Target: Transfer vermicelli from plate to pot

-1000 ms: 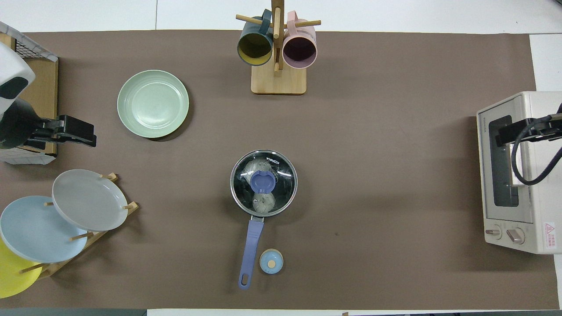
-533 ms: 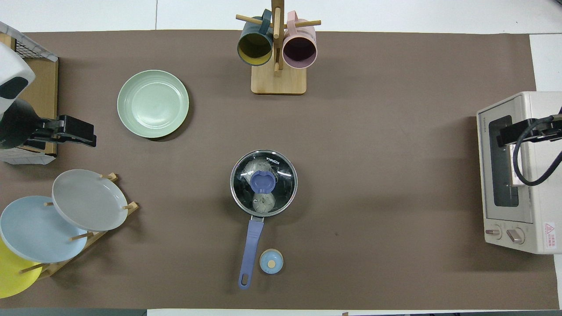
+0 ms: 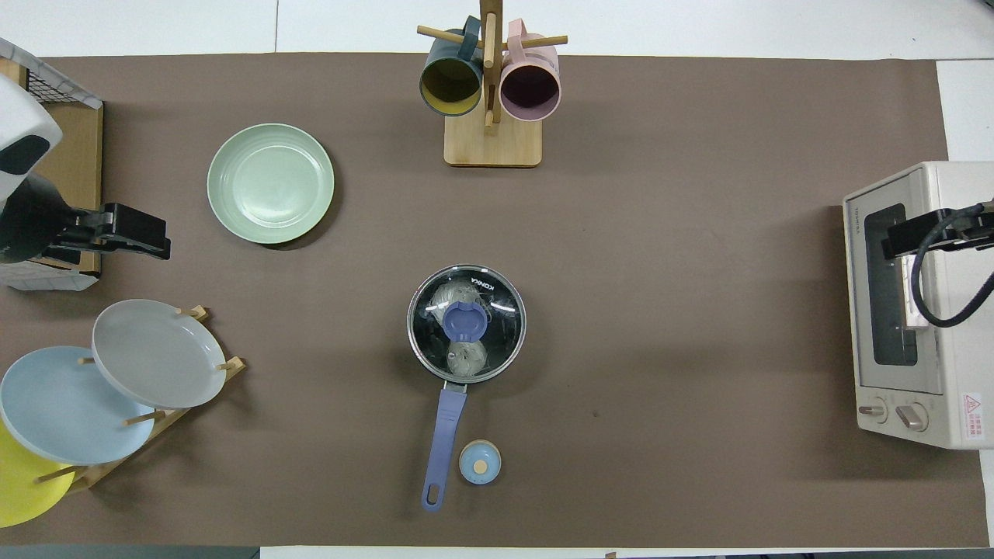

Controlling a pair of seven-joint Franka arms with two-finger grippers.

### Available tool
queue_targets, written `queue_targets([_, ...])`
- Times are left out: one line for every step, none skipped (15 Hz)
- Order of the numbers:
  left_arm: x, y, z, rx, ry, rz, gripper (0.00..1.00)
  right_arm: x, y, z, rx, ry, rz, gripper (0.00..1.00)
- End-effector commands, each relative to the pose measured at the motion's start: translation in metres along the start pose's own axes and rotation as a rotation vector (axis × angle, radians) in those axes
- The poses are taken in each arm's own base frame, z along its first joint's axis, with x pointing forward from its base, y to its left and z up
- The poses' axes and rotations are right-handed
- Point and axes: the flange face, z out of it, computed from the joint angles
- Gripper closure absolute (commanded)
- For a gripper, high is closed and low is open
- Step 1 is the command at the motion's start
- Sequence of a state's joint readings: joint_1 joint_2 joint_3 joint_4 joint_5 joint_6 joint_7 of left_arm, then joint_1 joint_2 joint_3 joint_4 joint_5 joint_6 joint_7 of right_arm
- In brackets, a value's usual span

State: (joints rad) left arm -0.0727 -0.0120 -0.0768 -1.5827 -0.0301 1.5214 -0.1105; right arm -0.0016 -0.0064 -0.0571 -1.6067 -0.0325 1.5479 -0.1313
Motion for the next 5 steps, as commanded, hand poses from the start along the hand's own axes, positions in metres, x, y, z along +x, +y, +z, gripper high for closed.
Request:
queue_targets([-0.0033,-0.0037,0.0004,0.021,0.003,0.003,0.0,-0.0057,0.003,-0.0036,0.006,-0.001,0.007,0.0])
queue_targets([-0.0028,-0.0037,0.0005,0.021,0.003,0.003,0.0,-0.0056,0.0027,-0.0044,0.009,0.001,0.008,0.0])
queue_targets([-0.0028,-0.0037,0.0012,0.022,0.001,0.003,0.0,-0.0056,0.0015,-0.0043,0.012,0.0,0.005,0.0])
queue_targets([-0.0033,-0.0037,0.0004,0.021,0.003,0.003,0.0,-0.0056,0.0015,-0.0043,0.012,0.0,0.005,0.0])
queue_targets([-0.0033,-0.0037,0.0004,0.021,0.003,0.003,0.0,-0.0056,0.0015,-0.0043,0.012,0.0,0.003,0.0])
